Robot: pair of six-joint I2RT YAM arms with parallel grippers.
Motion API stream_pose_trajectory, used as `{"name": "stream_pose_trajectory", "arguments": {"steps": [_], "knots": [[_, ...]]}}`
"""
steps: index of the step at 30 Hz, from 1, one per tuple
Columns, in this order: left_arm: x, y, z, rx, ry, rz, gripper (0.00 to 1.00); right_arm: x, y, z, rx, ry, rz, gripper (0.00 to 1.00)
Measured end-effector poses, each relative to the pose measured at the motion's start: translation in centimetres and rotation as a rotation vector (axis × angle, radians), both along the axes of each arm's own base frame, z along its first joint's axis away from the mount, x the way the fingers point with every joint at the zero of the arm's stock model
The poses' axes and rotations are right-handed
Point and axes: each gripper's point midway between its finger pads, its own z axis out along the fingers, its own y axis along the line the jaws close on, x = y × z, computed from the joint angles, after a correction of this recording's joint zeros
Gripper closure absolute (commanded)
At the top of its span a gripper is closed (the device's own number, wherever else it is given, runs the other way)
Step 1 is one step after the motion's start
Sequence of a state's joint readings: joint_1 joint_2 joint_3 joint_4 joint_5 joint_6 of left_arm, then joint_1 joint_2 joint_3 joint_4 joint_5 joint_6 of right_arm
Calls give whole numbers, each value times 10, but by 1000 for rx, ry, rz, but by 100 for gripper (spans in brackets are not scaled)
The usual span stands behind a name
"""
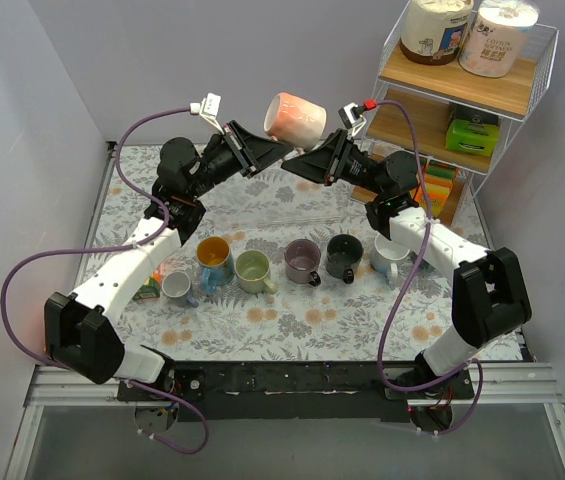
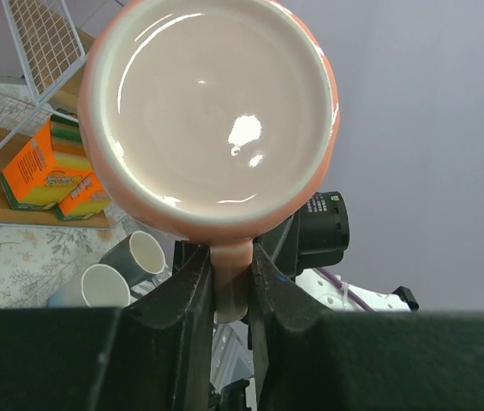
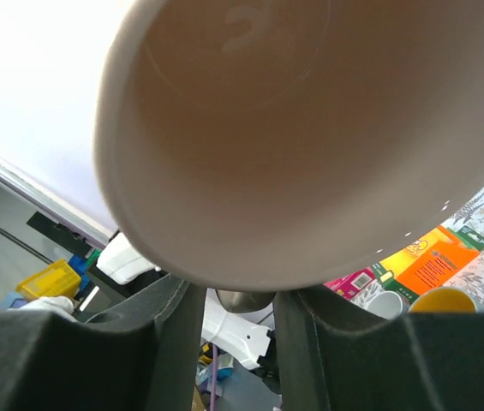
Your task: Turn the mug right side up
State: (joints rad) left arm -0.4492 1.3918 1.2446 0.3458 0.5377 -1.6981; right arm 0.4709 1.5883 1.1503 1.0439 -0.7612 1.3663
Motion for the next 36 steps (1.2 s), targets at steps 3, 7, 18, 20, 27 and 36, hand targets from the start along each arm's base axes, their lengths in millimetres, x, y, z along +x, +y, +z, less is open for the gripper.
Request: {"name": "stream_pose_trajectory", "arguments": {"steps": [3, 7, 18, 20, 27, 36], "knots": [[-3, -1, 3, -6, -9, 0, 100, 0, 0, 2, 8, 12, 2, 55], [-7, 1, 5, -12, -28, 11, 100, 0, -1, 5, 25, 31, 2, 48], [-24, 8, 7, -70, -102, 65, 100, -6, -2, 13, 97, 89, 20, 97], [-25, 8, 9, -82, -109, 67, 100, -6, -2, 14, 103, 88, 17, 99], [-25, 7, 11, -92, -110, 77, 85, -6, -3, 16, 110, 93, 22, 99], [-22, 6, 0, -41, -106, 99, 24, 2, 1, 0, 41, 137, -21, 99]]}}
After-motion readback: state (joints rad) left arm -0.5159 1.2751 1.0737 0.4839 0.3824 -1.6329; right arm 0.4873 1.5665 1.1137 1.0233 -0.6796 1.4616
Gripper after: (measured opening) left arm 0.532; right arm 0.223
